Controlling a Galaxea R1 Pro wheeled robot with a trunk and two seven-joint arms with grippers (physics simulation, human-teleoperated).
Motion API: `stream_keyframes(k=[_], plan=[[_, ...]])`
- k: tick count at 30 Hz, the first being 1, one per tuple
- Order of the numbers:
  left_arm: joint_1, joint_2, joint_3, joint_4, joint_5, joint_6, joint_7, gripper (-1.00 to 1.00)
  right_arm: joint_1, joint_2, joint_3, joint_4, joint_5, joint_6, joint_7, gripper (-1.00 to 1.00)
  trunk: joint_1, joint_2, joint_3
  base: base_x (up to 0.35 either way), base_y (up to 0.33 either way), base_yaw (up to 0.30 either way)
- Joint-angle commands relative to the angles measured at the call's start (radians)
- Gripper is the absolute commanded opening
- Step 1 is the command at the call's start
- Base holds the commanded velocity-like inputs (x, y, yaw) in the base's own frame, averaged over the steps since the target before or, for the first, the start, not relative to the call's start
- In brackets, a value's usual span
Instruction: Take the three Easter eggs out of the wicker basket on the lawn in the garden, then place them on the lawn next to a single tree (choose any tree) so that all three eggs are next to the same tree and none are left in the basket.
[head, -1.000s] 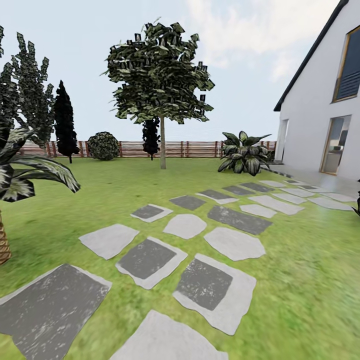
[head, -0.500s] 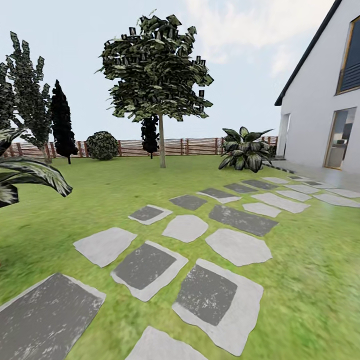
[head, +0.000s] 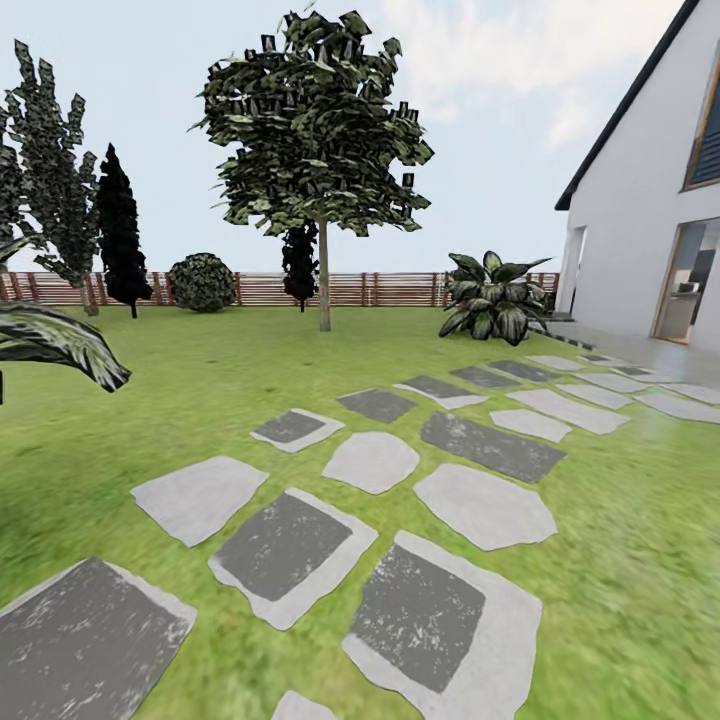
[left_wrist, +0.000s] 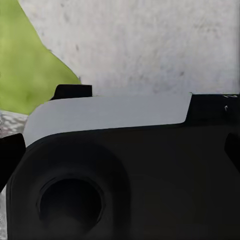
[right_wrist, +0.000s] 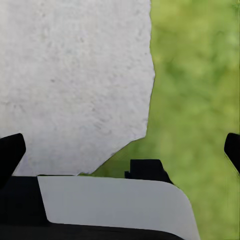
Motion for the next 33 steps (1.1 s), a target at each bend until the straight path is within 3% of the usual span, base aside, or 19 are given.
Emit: stream_keyframes(k=[1,33], plan=[[0.0,0.0,0.001,-0.001,0.004,-0.001,-0.004,1.0,-0.001,0.0,-0.002,0.001,0.0,-0.003,0.0,1.0,0.001,0.0,-0.001,0.33,0.0,0.0],[0.001,0.0,0.001,-0.001,0.004,-0.001,-0.005,1.0,-0.001,0.0,-0.002,0.001,0.0,-0.004,0.0,1.0,0.001,0.0,-0.001,0.33,0.0,0.0]])
